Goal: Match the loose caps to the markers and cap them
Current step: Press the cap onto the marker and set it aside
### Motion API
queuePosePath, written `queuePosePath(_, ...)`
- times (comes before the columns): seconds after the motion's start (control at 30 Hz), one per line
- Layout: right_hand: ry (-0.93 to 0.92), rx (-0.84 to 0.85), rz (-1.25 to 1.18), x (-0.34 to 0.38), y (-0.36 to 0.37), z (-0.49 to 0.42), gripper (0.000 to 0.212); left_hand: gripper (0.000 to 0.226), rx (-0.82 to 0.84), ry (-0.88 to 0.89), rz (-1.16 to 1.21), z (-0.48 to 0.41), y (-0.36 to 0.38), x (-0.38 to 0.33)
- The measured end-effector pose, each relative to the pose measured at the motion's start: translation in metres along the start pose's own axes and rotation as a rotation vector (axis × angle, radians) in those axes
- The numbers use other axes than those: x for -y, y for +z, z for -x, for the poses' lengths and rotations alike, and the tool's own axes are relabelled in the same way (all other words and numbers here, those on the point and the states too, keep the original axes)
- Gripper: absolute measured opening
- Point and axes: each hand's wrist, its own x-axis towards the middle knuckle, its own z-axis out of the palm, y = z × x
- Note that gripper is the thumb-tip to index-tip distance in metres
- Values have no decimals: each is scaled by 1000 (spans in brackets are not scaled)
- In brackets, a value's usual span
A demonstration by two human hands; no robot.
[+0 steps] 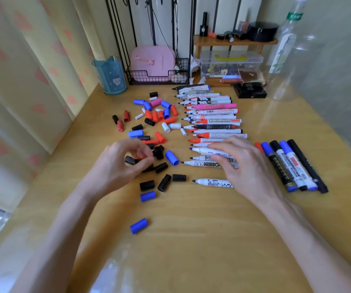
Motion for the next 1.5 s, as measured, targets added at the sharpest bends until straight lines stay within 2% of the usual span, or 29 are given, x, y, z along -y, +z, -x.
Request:
queuePosePath(0.1,-2,10,4,3,2,0,23,25,186,69,25,35,-16,-4)
queuePosePath(0.23,-40,34,-20,6,6,1,23,52,296,61,-96,80,-13,9)
queuePosePath(0.3,-51,36,-30,8,8,1,23,50,280,96,-166,94,-7,13)
queuePosePath(0.4,-53,54,-54,11,9,2,23,34,203,127,-157,99,-1,9)
queuePosePath(0.57,-107,78,-123,15,10,3,22,25,-6,46,89,68,6,-10)
queuePosePath(0.67,-89,63,-154,15,7,3,24,19,-67,13,162,35,16,-14)
queuePosePath(0.9,-57,22,-144,4,1,0,28,14,-37,69,193,-20,35,-23)
queuePosePath(1.07,-73,-2,-87,2,2,1,25,15,-50,141,239,-24,43,-23)
queuePosePath(1.23,-60,-58,-48,-1,0,0,24,21,-86,123,199,-22,42,-15)
queuePosePath(1.37,-84,-36,-75,3,2,0,25,15,-81,136,189,-21,44,-17)
queuePosePath(1.5,-107,16,-154,4,4,1,27,21,-70,188,194,-18,51,-26)
